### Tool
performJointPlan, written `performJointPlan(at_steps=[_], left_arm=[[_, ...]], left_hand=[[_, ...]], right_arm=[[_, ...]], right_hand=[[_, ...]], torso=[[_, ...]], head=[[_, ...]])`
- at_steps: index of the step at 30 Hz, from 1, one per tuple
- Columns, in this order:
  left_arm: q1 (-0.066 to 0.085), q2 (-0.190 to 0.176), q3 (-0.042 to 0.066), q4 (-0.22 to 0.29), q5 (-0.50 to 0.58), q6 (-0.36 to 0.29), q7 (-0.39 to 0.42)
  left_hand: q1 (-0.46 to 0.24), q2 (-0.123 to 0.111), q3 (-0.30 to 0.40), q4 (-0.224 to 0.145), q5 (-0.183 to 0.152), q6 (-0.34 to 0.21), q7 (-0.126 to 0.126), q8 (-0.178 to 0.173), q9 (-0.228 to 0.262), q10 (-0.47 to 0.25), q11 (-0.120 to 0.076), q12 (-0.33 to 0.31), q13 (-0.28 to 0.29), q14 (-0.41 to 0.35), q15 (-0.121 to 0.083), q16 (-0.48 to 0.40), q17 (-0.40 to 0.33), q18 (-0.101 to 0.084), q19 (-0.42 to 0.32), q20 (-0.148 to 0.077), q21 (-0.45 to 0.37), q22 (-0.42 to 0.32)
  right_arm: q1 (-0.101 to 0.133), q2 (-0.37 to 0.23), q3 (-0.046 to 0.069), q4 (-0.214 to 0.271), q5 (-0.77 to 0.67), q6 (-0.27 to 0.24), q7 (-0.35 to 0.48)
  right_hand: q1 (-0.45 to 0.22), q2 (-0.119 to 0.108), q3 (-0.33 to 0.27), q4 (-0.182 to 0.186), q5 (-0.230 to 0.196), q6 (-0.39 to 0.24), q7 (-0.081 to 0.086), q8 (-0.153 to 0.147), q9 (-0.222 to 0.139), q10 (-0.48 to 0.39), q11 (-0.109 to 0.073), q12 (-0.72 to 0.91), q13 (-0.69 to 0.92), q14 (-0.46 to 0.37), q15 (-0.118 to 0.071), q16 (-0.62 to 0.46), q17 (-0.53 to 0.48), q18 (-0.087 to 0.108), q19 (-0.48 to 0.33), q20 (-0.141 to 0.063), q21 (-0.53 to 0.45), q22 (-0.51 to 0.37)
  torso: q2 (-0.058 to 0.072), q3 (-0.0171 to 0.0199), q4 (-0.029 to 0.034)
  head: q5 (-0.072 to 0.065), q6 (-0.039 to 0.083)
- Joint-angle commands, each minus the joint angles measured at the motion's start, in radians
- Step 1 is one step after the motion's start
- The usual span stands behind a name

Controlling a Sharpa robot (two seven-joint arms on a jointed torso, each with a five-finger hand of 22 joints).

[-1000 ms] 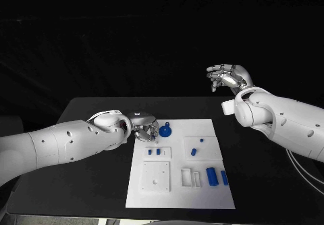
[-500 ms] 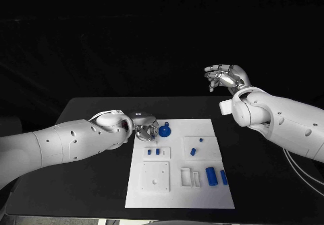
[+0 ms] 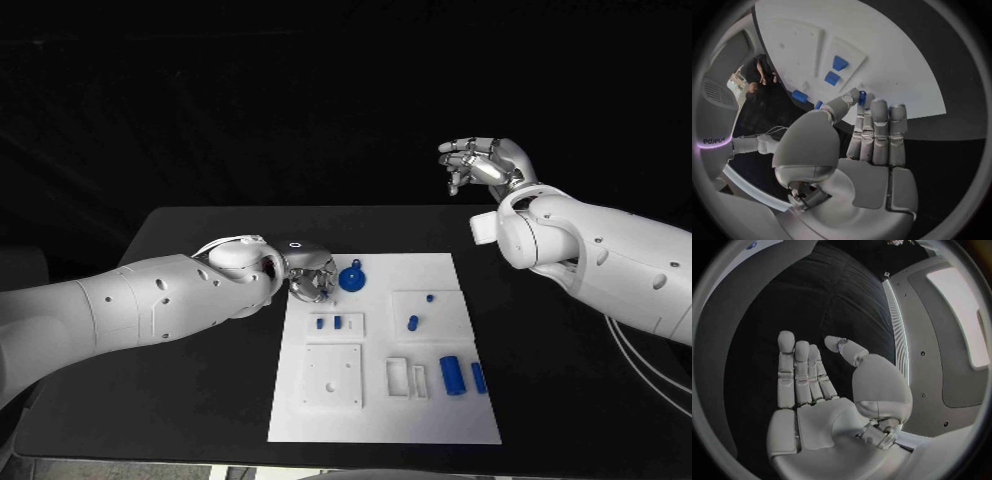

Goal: Assemble the parts on the task board

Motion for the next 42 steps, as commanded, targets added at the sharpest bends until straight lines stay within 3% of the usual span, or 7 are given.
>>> performJointPlan(at_steps=[1,8,14,23,31,42], left_arm=[[-0.003,0.009,-0.006,-0.001,-0.007,0.014,0.001],[-0.007,0.014,-0.006,-0.001,0.0,0.009,0.007],[-0.007,0.013,-0.006,-0.001,0.007,0.01,0.004],[-0.016,0.03,-0.006,-0.014,0.011,0.01,0.005],[-0.021,0.039,-0.007,-0.029,0.011,-0.008,-0.004],[-0.027,0.052,-0.007,-0.034,0.011,-0.006,-0.004]], left_hand=[[0.023,0.017,0.003,0.003,0.004,0.006,-0.001,-0.003,0.0,0.01,0.0,0.003,0.006,0.004,-0.008,0.003,0.002,0.084,0.005,-0.022,0.004,0.001],[0.023,0.017,0.003,0.003,0.004,0.006,-0.001,-0.003,0.0,0.01,0.0,0.003,0.006,0.004,-0.008,0.003,0.002,0.084,0.005,-0.022,0.004,0.001],[0.023,0.017,0.003,0.003,0.003,0.006,-0.001,-0.004,0.0,0.01,0.0,0.003,0.006,0.004,-0.008,0.003,0.002,0.084,0.005,-0.022,0.004,0.001],[0.022,0.018,0.003,0.003,0.003,0.005,-0.001,-0.004,-0.001,0.01,0.0,0.002,0.006,0.004,-0.008,0.002,0.002,0.084,0.005,-0.022,0.004,0.001],[0.022,0.019,0.004,0.003,0.004,0.006,-0.001,-0.004,-0.001,0.01,0.0,0.002,0.006,0.004,-0.008,0.002,0.002,0.084,0.005,-0.022,0.004,0.002],[0.022,0.019,0.004,0.003,0.004,0.006,-0.001,-0.005,-0.002,0.01,0.0,0.001,0.007,0.004,-0.008,0.002,0.002,0.083,0.005,-0.022,0.004,0.002]], right_arm=[[0.0,0.001,0.001,0.001,0.011,0.006,-0.004],[0.0,-0.001,0.001,-0.001,-0.009,0.003,-0.006],[0.0,-0.005,0.001,0.006,-0.063,-0.004,-0.005],[0.0,-0.003,0.001,0.008,-0.061,-0.013,-0.008],[0.0,-0.001,0.001,0.006,-0.074,-0.022,-0.009],[-0.001,0.002,0.001,0.005,-0.074,-0.022,-0.011]], right_hand=[[0.001,0.006,0.003,-0.004,0.003,0.004,0.007,0.002,-0.001,0.006,0.001,0.005,-0.001,0.006,-0.003,-0.001,-0.001,0.083,0.003,-0.002,-0.007,-0.002],[0.001,0.004,0.004,-0.005,0.004,0.004,0.007,0.002,-0.002,0.005,0.001,0.005,-0.003,0.004,-0.002,-0.002,-0.002,0.083,0.001,-0.001,-0.008,-0.001],[0.0,0.003,0.006,-0.006,0.007,0.003,0.007,0.001,-0.003,0.003,0.002,0.005,-0.006,0.002,-0.001,-0.003,-0.003,0.083,-0.001,0.001,-0.009,0.0],[0.0,0.001,0.008,-0.006,0.012,0.002,0.008,0.001,-0.004,0.0,0.003,0.006,-0.009,-0.001,0.0,-0.004,-0.004,0.083,-0.004,0.002,-0.01,0.001],[0.0,0.0,0.009,-0.007,0.014,0.002,0.009,0.001,-0.005,-0.002,0.003,0.006,-0.012,-0.004,0.0,-0.004,-0.005,0.083,-0.007,0.004,-0.012,0.002],[0.001,-0.002,0.011,-0.009,0.019,0.002,0.009,0.001,-0.006,-0.005,0.004,0.007,-0.016,-0.005,0.001,-0.004,-0.006,0.083,-0.01,0.005,-0.013,0.004]], torso=[[0.0,0.0007,0.0012],[0.001,-0.0006,-0.0015],[0.0,0.0012,0.0003],[0.0,-0.0005,0.0],[0.001,0.0006,-0.0002],[0.001,-0.0005,-0.0003]], head=[[-0.001,-0.002],[-0.005,-0.003],[-0.009,-0.005],[-0.011,-0.005],[-0.012,-0.007],[-0.012,-0.01]])
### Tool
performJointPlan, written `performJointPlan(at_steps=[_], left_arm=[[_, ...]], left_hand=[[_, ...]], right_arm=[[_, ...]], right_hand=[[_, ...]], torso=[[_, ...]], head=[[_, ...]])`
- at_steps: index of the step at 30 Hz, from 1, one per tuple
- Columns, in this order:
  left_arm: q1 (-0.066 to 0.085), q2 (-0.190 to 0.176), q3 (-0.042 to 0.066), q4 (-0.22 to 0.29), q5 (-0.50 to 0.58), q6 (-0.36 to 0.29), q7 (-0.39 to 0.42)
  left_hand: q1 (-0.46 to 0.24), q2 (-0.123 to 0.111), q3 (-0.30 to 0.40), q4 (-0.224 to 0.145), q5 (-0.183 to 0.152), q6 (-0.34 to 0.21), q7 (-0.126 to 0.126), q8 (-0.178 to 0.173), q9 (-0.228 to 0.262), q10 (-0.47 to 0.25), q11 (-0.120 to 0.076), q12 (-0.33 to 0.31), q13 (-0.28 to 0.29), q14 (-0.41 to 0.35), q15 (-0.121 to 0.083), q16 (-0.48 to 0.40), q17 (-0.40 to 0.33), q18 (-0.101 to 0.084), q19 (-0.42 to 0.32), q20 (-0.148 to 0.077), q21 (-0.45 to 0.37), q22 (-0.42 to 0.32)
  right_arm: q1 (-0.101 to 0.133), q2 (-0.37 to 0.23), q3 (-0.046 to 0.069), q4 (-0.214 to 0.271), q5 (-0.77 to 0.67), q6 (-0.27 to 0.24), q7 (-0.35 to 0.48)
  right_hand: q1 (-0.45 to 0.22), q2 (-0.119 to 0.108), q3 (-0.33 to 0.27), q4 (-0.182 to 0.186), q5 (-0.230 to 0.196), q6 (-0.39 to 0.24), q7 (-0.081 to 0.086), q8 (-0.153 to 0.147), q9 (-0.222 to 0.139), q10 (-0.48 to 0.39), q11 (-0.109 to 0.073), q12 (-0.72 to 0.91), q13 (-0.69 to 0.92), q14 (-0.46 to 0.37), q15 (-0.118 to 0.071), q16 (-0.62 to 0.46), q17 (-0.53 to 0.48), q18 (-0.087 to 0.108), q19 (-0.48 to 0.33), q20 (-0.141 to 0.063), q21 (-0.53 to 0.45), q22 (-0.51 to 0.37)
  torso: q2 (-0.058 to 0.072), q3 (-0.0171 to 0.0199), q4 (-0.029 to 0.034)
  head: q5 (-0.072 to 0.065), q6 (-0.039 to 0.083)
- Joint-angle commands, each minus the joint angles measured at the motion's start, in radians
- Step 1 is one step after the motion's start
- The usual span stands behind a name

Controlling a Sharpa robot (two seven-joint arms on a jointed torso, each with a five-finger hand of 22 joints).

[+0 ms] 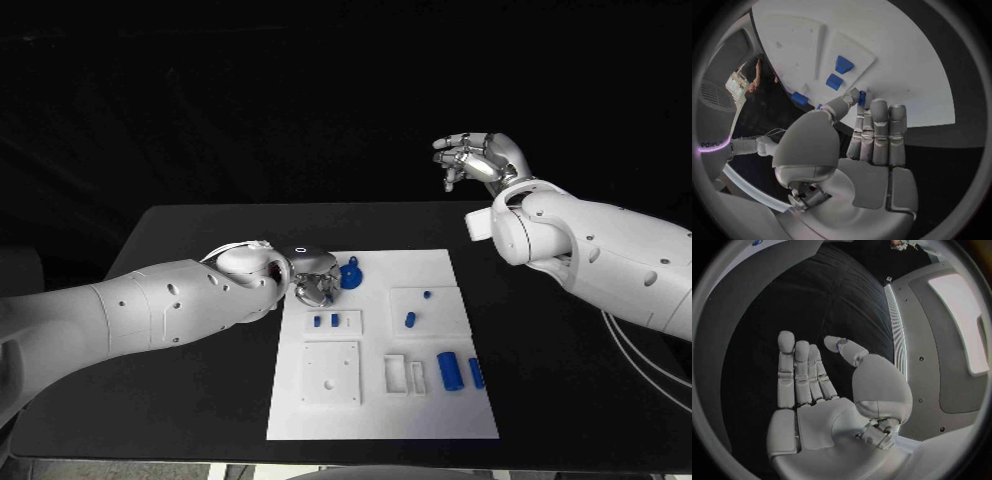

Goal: Assemble the parts on the task board

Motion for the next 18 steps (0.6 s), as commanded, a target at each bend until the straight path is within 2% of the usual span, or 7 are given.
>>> performJointPlan(at_steps=[1,13,18], left_arm=[[-0.004,0.005,0.0,-0.002,0.004,0.002,0.002],[-0.01,0.005,-0.001,-0.003,-0.008,0.031,-0.017],[-0.014,0.013,-0.005,-0.01,-0.052,0.027,-0.019]], left_hand=[[0.022,0.019,0.007,-0.002,0.004,0.008,0.0,-0.002,0.0,0.005,0.0,0.005,0.004,-0.001,-0.007,0.002,0.002,0.083,-0.001,-0.024,0.004,0.002],[0.023,0.018,0.007,-0.004,0.004,0.008,0.0,-0.003,0.0,0.005,0.0,0.004,0.004,-0.001,-0.006,0.002,0.002,0.083,-0.001,-0.024,0.004,0.002],[0.024,0.018,0.008,-0.005,0.004,0.008,0.0,-0.003,-0.001,0.004,0.0,0.003,0.004,-0.002,-0.006,0.002,0.002,0.083,-0.002,-0.024,0.004,0.003]], right_arm=[[0.0,0.001,0.001,0.0,-0.014,-0.002,0.001],[0.0,0.001,0.001,0.0,-0.016,0.004,-0.005],[-0.001,0.005,0.001,-0.004,-0.015,0.008,-0.007]], right_hand=[[0.001,-0.002,0.003,0.0,0.006,0.0,0.011,0.001,-0.001,-0.005,0.004,0.004,-0.001,-0.005,0.001,-0.004,-0.001,0.083,-0.008,0.0,-0.005,0.002],[0.001,-0.003,0.003,-0.001,0.007,-0.001,0.012,0.001,-0.002,-0.007,0.004,0.004,-0.004,-0.006,0.001,-0.004,-0.002,0.083,-0.011,0.001,-0.006,0.003],[0.0,-0.002,0.003,-0.001,0.007,-0.001,0.012,0.001,-0.002,-0.008,0.005,0.004,-0.004,-0.007,0.001,-0.004,-0.002,0.083,-0.011,0.001,-0.006,0.004]], torso=[[0.0,-0.0004,-0.0006],[-0.001,0.0013,0.0006],[-0.001,0.0012,0.0006]], head=[[0.0,-0.002],[-0.001,-0.004],[-0.002,-0.005]])
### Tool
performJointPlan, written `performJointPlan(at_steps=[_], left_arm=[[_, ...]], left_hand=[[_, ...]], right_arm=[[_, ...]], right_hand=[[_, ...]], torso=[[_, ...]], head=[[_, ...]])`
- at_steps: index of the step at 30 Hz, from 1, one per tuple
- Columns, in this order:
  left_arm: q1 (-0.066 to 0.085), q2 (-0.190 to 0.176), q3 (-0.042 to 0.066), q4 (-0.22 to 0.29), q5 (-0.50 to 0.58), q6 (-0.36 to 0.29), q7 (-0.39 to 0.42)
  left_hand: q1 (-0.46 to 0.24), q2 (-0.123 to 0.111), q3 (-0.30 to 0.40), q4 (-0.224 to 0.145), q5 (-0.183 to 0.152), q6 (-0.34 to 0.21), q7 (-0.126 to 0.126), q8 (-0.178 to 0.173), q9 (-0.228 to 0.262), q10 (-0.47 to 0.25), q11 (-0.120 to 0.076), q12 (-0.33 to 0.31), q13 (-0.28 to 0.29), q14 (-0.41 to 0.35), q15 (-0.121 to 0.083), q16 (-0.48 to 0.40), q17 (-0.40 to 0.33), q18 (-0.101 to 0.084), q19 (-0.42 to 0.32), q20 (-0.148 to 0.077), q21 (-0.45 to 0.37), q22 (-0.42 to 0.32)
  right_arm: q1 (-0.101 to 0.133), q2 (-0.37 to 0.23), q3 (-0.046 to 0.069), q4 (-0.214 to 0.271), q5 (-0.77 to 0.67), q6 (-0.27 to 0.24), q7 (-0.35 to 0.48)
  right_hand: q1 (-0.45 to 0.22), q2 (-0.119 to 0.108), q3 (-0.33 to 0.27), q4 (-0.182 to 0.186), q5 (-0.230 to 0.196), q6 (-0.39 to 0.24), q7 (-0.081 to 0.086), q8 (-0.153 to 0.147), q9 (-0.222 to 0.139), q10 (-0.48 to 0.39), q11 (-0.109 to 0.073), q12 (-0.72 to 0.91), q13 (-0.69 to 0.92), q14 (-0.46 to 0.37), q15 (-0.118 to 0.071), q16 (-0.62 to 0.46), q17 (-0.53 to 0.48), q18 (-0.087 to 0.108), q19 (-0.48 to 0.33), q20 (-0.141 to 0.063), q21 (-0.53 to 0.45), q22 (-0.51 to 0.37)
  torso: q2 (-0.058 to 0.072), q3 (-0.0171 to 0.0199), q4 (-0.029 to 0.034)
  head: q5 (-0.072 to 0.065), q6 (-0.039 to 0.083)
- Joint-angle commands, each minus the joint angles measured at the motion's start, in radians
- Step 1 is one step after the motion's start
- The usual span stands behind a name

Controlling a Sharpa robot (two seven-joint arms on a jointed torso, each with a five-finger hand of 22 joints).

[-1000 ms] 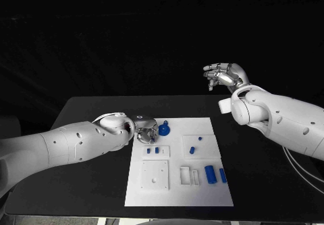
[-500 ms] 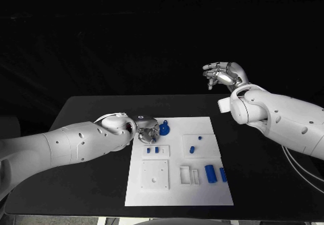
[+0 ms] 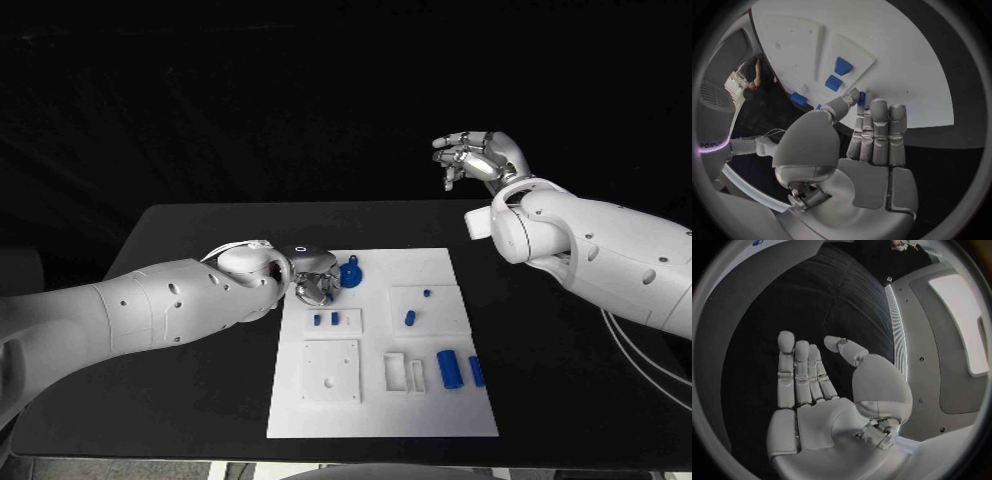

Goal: Assemble the parts on the task board

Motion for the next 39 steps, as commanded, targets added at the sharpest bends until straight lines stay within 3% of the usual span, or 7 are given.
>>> performJointPlan(at_steps=[1,24,30,39], left_arm=[[-0.011,0.008,-0.007,-0.003,-0.054,0.023,-0.011],[-0.017,0.008,-0.009,0.009,-0.103,-0.022,-0.022],[-0.017,0.006,-0.009,0.011,-0.091,-0.025,-0.016],[-0.017,0.002,-0.009,0.01,-0.089,-0.02,-0.023]], left_hand=[[0.024,0.017,0.006,-0.003,0.006,0.007,-0.001,0.0,-0.001,0.006,-0.001,0.005,0.0,0.0,-0.004,0.002,0.002,0.083,-0.002,-0.025,0.004,0.001],[0.021,0.008,0.008,0.001,0.007,0.014,-0.002,0.0,-0.006,0.013,-0.003,0.003,0.003,0.003,-0.006,0.004,0.006,0.082,0.002,-0.027,0.007,0.005],[0.033,-0.015,0.014,-0.009,0.008,-0.035,0.017,-0.027,-0.019,0.008,0.0,-0.004,0.006,-0.001,-0.004,0.0,0.007,0.08,-0.004,-0.026,0.002,0.006],[0.04,-0.039,0.009,-0.009,0.008,-0.062,0.023,-0.039,-0.023,0.005,0.001,-0.008,0.009,-0.007,-0.002,-0.003,0.009,0.077,-0.01,-0.024,-0.003,0.008]], right_arm=[[-0.001,0.003,0.001,0.0,-0.01,0.009,0.0],[-0.003,0.007,0.0,-0.006,0.006,0.009,-0.009],[-0.003,0.006,0.0,-0.006,0.006,0.01,-0.012],[-0.003,0.006,0.0,-0.008,0.006,0.018,-0.019]], right_hand=[[0.0,-0.002,0.003,-0.001,0.007,-0.001,0.012,0.001,-0.001,-0.004,0.001,0.004,-0.001,-0.007,0.001,-0.004,-0.001,0.083,-0.008,-0.002,-0.006,0.002],[-0.003,-0.003,0.001,0.0,0.006,-0.002,0.013,0.0,-0.003,-0.006,0.002,0.007,-0.005,-0.008,0.002,-0.003,-0.002,0.083,-0.01,0.0,-0.007,0.004],[-0.004,-0.003,0.0,-0.001,0.006,-0.003,0.013,0.001,-0.003,-0.006,0.002,0.007,-0.005,-0.008,0.002,-0.003,-0.002,0.083,-0.011,0.0,-0.007,0.005],[-0.006,-0.005,-0.002,-0.001,0.006,-0.003,0.014,0.0,-0.004,-0.007,0.002,0.008,-0.007,-0.009,0.003,-0.003,-0.002,0.083,-0.011,0.0,-0.007,0.006]], torso=[[0.0,0.0,-0.0004],[0.0,-0.0001,0.0004],[0.0,-0.0003,-0.0002],[0.0,-0.0004,-0.0001]], head=[[0.0,-0.001],[-0.007,-0.003],[-0.007,-0.003],[-0.007,-0.003]])
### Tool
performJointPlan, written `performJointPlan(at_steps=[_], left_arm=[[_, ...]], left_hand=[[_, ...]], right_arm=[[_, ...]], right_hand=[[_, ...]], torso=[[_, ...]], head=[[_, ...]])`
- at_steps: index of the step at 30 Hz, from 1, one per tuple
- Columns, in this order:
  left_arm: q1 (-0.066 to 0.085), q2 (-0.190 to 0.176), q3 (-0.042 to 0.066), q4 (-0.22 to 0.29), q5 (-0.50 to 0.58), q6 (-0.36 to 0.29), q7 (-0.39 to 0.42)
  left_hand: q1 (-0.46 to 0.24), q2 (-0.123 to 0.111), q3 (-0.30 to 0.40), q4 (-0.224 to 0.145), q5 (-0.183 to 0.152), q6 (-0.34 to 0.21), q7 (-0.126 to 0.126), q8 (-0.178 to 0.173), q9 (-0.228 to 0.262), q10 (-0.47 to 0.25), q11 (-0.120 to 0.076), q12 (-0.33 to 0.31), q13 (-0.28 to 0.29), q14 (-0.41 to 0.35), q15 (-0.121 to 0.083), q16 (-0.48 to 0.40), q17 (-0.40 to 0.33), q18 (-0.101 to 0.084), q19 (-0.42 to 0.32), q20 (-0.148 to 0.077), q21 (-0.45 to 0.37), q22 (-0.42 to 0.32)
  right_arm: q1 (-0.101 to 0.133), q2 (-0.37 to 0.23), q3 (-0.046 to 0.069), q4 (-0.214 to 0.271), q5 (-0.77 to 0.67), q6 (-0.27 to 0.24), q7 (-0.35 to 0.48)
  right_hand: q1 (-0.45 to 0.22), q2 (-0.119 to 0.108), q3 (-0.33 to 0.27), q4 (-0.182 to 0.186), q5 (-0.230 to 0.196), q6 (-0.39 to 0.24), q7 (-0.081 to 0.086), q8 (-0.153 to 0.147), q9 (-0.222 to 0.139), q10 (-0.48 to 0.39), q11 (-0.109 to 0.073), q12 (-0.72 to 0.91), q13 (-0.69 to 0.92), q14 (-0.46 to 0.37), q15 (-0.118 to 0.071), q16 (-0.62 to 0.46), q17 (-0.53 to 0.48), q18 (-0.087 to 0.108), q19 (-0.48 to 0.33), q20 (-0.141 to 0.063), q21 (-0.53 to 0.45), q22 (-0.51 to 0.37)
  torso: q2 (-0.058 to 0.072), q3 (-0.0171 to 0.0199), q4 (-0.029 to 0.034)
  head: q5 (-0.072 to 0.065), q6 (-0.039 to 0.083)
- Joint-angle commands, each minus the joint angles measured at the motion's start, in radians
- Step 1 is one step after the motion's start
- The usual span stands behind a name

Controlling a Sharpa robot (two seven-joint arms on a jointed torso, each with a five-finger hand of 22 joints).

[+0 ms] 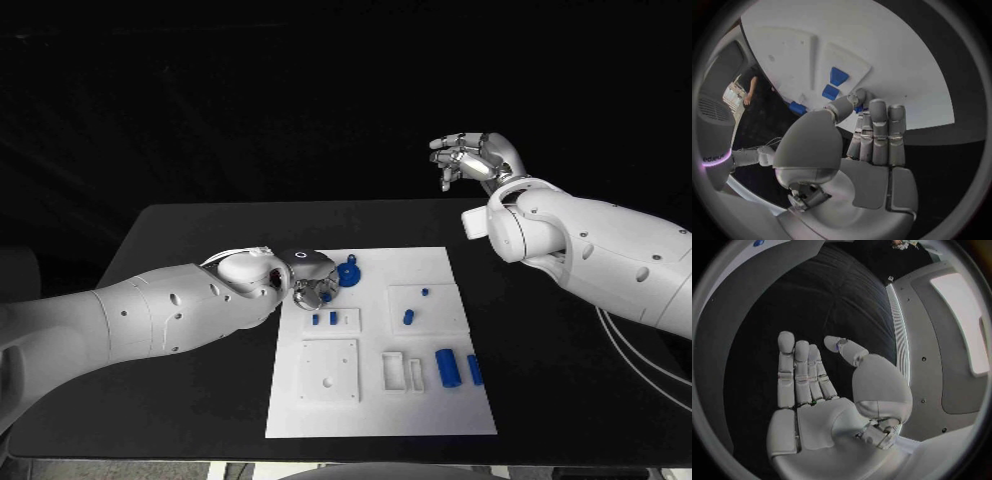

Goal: Assemble the parts on the task board

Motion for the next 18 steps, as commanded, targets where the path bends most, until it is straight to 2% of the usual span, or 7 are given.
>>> performJointPlan(at_steps=[1,6,9,18], left_arm=[[-0.002,0.0,-0.001,0.003,0.001,0.016,-0.002],[-0.002,-0.004,-0.001,0.004,0.005,0.019,-0.007],[-0.002,-0.007,-0.001,0.005,0.005,0.02,-0.014],[-0.002,-0.012,0.0,0.001,0.005,0.011,-0.031]], left_hand=[[-0.002,-0.016,-0.005,-0.001,-0.001,-0.012,0.0,-0.006,-0.001,-0.003,0.003,-0.006,0.002,-0.005,0.0,-0.003,0.002,0.073,-0.007,-0.017,-0.007,0.001],[0.004,-0.024,-0.006,-0.002,0.002,-0.022,0.0,-0.009,-0.002,-0.003,0.003,-0.007,0.003,-0.006,0.0,-0.004,0.002,0.073,-0.008,-0.017,-0.009,0.002],[0.007,-0.026,-0.005,-0.002,0.008,-0.026,-0.001,-0.009,-0.002,-0.003,0.003,-0.008,0.004,-0.006,0.0,-0.005,0.002,0.073,-0.008,-0.017,-0.01,0.002],[0.012,-0.029,-0.004,-0.001,0.021,-0.036,0.0,-0.011,-0.003,-0.002,0.003,-0.009,0.007,-0.005,0.0,-0.005,0.003,0.072,-0.006,-0.018,-0.011,0.002]], right_arm=[[0.0,0.0,0.001,-0.003,0.001,0.025,-0.001],[0.0,0.0,0.0,-0.004,0.001,0.032,-0.004],[0.0,0.0,0.0,-0.005,0.001,0.055,-0.009],[0.0,-0.002,0.0,-0.005,0.006,0.057,-0.013]], right_hand=[[-0.006,-0.005,-0.002,-0.001,0.006,0.0,0.013,0.0,-0.001,-0.007,0.002,0.004,-0.002,-0.007,0.001,-0.003,-0.002,0.083,-0.004,0.001,-0.007,0.002],[-0.006,-0.004,-0.002,-0.001,0.007,-0.001,0.014,0.0,-0.002,-0.008,0.003,0.005,-0.003,-0.008,0.002,-0.003,-0.002,0.083,-0.006,0.001,-0.008,0.002],[-0.006,-0.004,-0.003,-0.002,0.007,-0.001,0.014,0.0,-0.002,-0.009,0.003,0.005,-0.004,-0.009,0.002,-0.003,-0.002,0.083,-0.007,0.001,-0.008,0.003],[-0.009,-0.003,-0.008,-0.004,0.0,-0.002,0.014,0.0,-0.003,-0.012,0.004,0.007,-0.008,-0.012,0.003,-0.004,-0.004,0.083,-0.011,0.003,-0.01,0.005]], torso=[[0.0,0.0,-0.0004],[0.0,-0.0001,-0.001],[0.0,0.0005,-0.0007],[0.0,0.0002,-0.0002]], head=[[-0.001,0.0],[-0.002,0.0],[-0.001,0.001],[-0.002,0.002]])
